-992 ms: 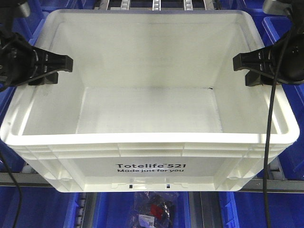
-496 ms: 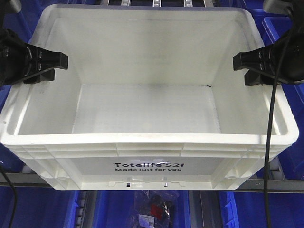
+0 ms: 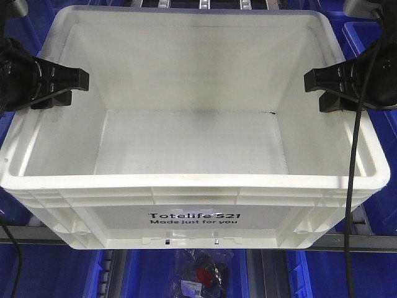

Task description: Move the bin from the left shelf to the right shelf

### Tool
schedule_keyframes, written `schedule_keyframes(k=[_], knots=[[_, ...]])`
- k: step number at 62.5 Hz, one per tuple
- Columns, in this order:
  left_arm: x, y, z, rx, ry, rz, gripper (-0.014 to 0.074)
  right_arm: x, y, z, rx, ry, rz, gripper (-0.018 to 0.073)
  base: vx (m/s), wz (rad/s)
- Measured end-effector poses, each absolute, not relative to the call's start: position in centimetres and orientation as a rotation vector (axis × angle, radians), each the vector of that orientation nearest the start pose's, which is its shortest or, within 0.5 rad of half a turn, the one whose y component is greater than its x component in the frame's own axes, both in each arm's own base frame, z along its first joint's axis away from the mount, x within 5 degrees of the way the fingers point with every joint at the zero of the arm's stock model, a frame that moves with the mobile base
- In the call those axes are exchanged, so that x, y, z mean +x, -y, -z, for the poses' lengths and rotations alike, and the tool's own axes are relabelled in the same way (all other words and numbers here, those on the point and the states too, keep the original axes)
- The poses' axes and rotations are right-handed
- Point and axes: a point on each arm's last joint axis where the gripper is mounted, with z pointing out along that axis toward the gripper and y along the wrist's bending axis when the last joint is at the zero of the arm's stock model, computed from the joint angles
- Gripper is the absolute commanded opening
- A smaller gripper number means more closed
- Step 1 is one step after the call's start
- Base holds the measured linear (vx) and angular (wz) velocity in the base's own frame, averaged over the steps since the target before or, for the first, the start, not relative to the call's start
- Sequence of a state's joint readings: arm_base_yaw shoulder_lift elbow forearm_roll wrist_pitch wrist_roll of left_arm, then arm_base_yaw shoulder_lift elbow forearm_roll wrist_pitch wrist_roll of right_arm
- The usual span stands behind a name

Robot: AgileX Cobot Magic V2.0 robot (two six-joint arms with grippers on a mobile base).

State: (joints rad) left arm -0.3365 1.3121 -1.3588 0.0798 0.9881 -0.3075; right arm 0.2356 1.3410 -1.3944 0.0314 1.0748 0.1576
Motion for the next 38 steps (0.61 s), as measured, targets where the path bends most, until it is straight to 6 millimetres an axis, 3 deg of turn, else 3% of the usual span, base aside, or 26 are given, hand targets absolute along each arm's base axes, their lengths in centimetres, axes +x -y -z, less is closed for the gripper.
schedule_keyframes(k=[38], knots=[[25.72, 8.36, -39.28, 0.058, -2.428, 0.192, 0.0056, 26.44, -6.6, -39.05, -0.091, -2.514, -0.202, -0.0008, -0.01, -0.01]])
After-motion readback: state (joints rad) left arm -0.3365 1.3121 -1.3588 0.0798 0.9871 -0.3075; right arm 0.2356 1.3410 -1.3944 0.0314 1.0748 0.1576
